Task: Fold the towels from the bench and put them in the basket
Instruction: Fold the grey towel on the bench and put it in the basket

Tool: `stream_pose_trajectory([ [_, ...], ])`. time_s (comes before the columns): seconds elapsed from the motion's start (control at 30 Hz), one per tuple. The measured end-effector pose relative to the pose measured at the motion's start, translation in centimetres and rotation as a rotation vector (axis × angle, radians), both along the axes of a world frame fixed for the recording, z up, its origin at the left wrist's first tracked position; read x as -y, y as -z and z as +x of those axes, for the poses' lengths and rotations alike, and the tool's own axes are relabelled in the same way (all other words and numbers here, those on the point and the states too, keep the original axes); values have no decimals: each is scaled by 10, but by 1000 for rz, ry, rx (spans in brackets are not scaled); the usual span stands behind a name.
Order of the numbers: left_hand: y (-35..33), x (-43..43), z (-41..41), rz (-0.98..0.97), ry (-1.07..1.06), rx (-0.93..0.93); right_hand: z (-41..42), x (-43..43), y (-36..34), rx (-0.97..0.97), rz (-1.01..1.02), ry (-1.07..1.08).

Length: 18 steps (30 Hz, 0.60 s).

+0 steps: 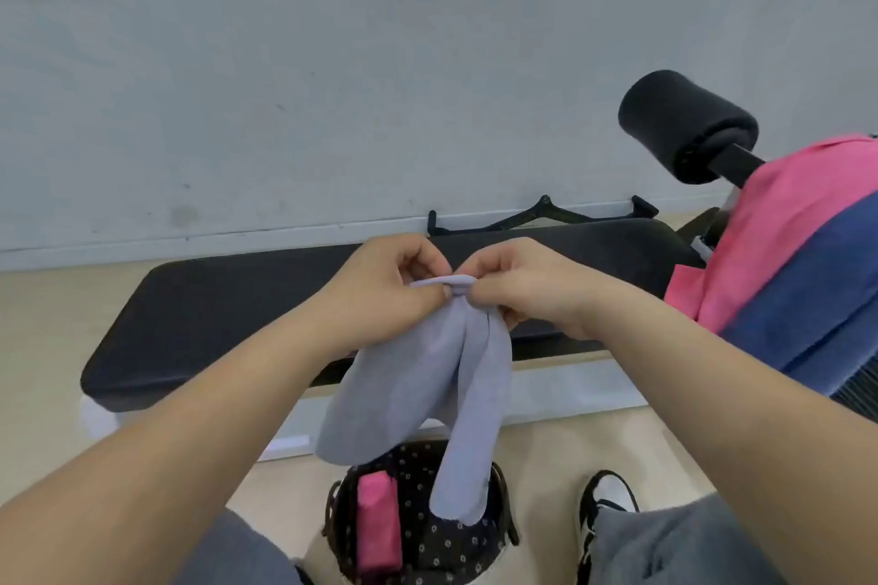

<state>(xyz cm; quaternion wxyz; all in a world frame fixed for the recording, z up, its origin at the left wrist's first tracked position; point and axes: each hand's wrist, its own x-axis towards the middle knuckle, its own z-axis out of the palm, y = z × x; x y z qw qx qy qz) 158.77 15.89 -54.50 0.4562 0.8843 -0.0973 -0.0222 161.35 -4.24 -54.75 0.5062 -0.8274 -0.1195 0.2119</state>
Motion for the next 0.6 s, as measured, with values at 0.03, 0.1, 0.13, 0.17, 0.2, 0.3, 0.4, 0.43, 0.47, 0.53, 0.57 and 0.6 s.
stream_pose_trajectory([
  [0.03, 11, -5, 4, 19, -26, -13, 2, -5, 9, 3, -38, 23],
  [0.1, 32, -13, 12, 29, -38, -68, 6, -12, 30, 0, -63, 69],
  [0.13, 40, -17, 16, 41, -21, -104, 8, -14, 38, -9, -61, 85],
  [0.17, 46, -20, 21, 63, 5, -139, 11, -16, 46, -26, -59, 83],
  [0.2, 50, -24, 26, 84, 33, -167, 15, -18, 50, -51, -54, 65],
  [0.3, 54, -35, 42, 121, 100, -196, 30, -22, 53, -103, -50, 25],
  [0.4, 55, -50, 55, 154, 122, -236, 45, -25, 53, -83, -92, 48],
  [0.43, 55, -55, 58, 168, 118, -255, 50, -25, 52, -58, -104, 57],
  [0.47, 56, -59, 61, 175, 108, -272, 54, -25, 51, -16, -121, 65],
  [0.53, 55, -67, 65, 178, 77, -276, 62, -26, 47, 103, -179, 74],
  [0.57, 54, -70, 66, 174, 62, -268, 64, -28, 45, 155, -213, 79],
  [0.6, 53, -73, 67, 161, 48, -263, 66, -28, 43, 198, -244, 86],
])
